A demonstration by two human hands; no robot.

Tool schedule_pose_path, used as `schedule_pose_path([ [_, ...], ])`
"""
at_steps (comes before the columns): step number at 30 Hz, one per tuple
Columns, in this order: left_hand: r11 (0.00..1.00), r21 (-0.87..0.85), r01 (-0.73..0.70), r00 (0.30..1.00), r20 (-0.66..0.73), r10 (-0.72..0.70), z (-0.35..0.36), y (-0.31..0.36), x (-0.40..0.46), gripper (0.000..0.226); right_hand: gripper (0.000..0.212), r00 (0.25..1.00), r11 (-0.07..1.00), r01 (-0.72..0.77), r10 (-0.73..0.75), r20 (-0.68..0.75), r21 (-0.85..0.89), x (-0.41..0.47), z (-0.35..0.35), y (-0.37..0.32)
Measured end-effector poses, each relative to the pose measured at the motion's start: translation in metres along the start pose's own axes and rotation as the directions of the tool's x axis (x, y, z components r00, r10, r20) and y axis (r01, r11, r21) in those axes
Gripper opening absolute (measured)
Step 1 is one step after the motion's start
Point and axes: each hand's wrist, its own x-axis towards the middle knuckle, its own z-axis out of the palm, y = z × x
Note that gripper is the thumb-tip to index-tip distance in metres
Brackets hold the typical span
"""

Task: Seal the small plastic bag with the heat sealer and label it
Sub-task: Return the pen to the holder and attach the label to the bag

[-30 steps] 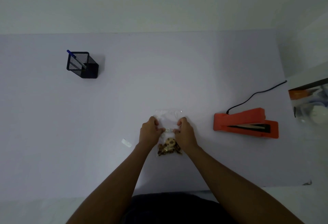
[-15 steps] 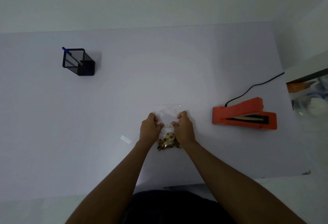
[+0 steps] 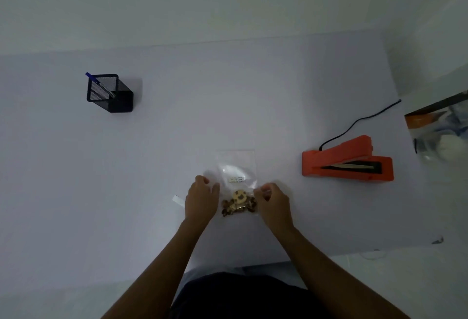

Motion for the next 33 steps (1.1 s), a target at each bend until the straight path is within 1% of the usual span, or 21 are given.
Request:
schedule_pose_path([
  [1, 0.999, -0.005, 0.038, 0.998, 0.056, -0.038, -0.003, -0.002, -0.004, 0.025, 0.018, 1.000, 1.000, -0.010, 0.010, 0.029, 0.001, -0.005, 0.003, 0.003],
  [3, 0.998, -0.020, 0.054, 0.984, 0.173, -0.050, -0.003, -0.004, -0.008, 0.026, 0.019, 0.997, 0.999, -0.019, 0.017, 0.071, 0.031, -0.010, 0.011, 0.002],
  [5, 0.999, -0.029, 0.046, 0.975, 0.219, -0.039, -0.003, -0.002, -0.008, 0.027, 0.016, 0.996, 0.996, -0.044, 0.038, 0.085, 0.076, -0.010, 0.019, -0.004],
  [8, 0.992, -0.102, 0.073, 0.982, 0.181, -0.054, -0.007, 0.003, 0.007, 0.026, 0.010, 0.992, 0.978, -0.102, 0.087, 0.088, 0.183, 0.005, 0.024, -0.026],
  [11, 0.981, -0.171, 0.095, 0.989, 0.129, -0.074, -0.018, 0.014, 0.034, 0.036, 0.012, 0.986, 0.951, -0.155, 0.135, 0.094, 0.269, 0.032, 0.029, -0.055],
  [14, 0.979, -0.196, 0.057, 0.996, 0.081, -0.041, -0.036, 0.034, 0.064, 0.043, 0.018, 0.987, 0.935, -0.155, 0.129, 0.100, 0.319, 0.063, 0.036, -0.082],
  [17, 0.984, -0.177, -0.024, 0.996, 0.083, 0.039, -0.051, 0.056, 0.091, 0.042, 0.020, 0.989, 0.926, -0.148, 0.133, 0.067, 0.346, 0.095, 0.042, -0.104],
  [19, 0.985, -0.164, -0.061, 0.993, 0.094, 0.077, -0.057, 0.067, 0.106, 0.043, 0.020, 0.991, 0.931, -0.132, 0.126, 0.041, 0.342, 0.113, 0.046, -0.116],
  [23, 0.989, -0.134, -0.067, 0.989, 0.124, 0.084, -0.064, 0.077, 0.126, 0.055, 0.022, 0.994, 0.953, -0.105, 0.110, -0.004, 0.285, 0.140, 0.057, -0.124],
  [26, 0.992, -0.109, -0.062, 0.987, 0.141, 0.077, -0.065, 0.075, 0.129, 0.054, 0.034, 0.997, 0.975, -0.077, 0.079, -0.001, 0.209, 0.147, 0.064, -0.121],
  [30, 0.989, -0.130, -0.068, 0.985, 0.151, 0.087, -0.069, 0.073, 0.127, 0.053, 0.050, 0.999, 0.977, -0.049, 0.049, 0.002, 0.208, 0.143, 0.065, -0.118],
  [33, 0.983, -0.175, -0.061, 0.987, 0.135, 0.085, -0.074, 0.070, 0.118, 0.056, 0.047, 1.000, 0.979, -0.003, 0.001, 0.012, 0.204, 0.128, 0.056, -0.118],
])
